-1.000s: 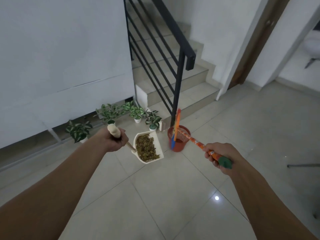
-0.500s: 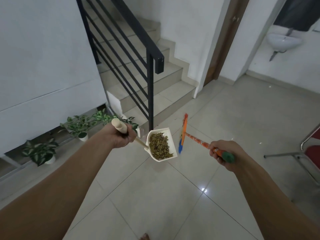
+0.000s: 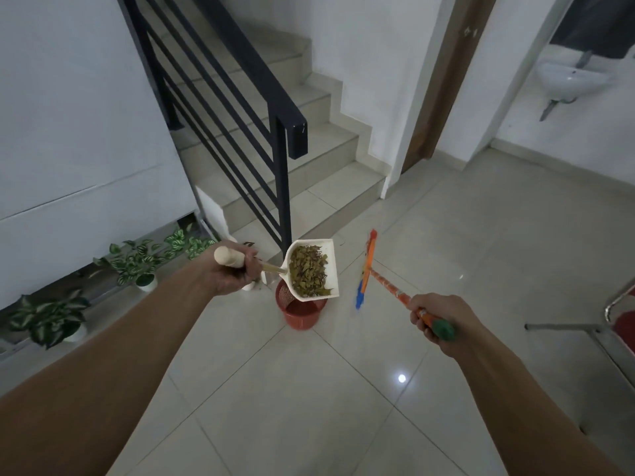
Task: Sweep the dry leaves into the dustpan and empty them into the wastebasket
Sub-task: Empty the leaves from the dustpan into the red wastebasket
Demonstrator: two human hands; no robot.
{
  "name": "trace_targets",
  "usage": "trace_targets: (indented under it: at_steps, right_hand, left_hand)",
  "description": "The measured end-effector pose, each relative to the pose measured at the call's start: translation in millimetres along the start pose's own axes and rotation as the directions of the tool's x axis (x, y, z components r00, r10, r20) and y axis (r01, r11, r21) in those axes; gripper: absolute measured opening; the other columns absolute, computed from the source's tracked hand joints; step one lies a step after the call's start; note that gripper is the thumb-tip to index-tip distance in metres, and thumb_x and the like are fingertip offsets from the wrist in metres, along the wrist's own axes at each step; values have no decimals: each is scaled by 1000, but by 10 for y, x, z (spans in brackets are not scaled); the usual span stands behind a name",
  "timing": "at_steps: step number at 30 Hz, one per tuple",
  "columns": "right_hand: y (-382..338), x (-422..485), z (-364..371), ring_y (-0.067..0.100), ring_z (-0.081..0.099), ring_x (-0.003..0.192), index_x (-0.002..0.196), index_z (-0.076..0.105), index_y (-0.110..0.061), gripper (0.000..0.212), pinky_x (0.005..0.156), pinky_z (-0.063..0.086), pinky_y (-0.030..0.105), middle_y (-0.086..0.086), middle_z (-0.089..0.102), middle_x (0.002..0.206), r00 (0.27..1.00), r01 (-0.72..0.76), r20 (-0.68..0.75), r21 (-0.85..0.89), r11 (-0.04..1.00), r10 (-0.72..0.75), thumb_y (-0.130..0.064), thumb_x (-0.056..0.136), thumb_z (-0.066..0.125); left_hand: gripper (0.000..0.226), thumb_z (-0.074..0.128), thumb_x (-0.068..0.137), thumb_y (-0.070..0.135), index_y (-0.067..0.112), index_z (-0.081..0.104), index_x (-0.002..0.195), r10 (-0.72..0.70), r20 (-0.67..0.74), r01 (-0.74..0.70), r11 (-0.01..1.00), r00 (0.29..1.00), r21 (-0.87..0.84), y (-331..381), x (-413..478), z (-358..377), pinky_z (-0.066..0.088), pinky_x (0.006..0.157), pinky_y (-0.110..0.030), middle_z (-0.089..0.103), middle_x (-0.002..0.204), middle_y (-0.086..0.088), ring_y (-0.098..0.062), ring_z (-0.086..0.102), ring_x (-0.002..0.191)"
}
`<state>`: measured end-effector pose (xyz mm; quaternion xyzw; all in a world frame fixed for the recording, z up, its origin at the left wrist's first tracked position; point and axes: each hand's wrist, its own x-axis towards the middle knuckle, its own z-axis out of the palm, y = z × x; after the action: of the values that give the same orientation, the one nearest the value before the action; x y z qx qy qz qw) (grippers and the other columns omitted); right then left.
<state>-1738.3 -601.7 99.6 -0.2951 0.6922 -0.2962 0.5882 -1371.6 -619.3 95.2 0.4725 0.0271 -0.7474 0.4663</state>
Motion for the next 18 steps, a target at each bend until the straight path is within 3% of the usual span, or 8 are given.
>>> trace_targets:
  at_steps: [4, 10, 18]
  right_hand:
    - [-69, 290, -21, 9, 43, 33, 91, 59, 2, 9, 32, 33, 16, 14, 47, 65, 997, 28, 67, -27, 999, -26, 2, 83, 60]
    - [-96, 617, -48, 12, 46, 39, 87, 68, 7, 10, 31, 37, 18, 15, 58, 65, 995, 2, 100, -99, 995, 8, 1, 80, 63]
    - [-113, 798, -66, 13, 44, 37, 80, 65, 8, 6, 32, 35, 16, 18, 55, 65, 988, 19, 152, -137, 990, 2, 3, 79, 62]
  left_hand:
    - [23, 41, 98, 5, -4, 40, 119, 31, -22, -31, 1000, 999, 2, -105, 113, -16, 45, 36, -14, 43, 75, -7, -6, 48, 39]
    - [6, 40, 98, 5, 1, 41, 103, 64, -65, -65, 998, 996, -14, -335, 303, 3, 44, 34, -15, 45, 71, -9, -7, 47, 38]
    - [3, 41, 96, 2, 5, 40, 98, 96, -153, -84, 993, 983, 81, -626, 561, 0, 40, 32, -15, 44, 68, -7, -6, 45, 38]
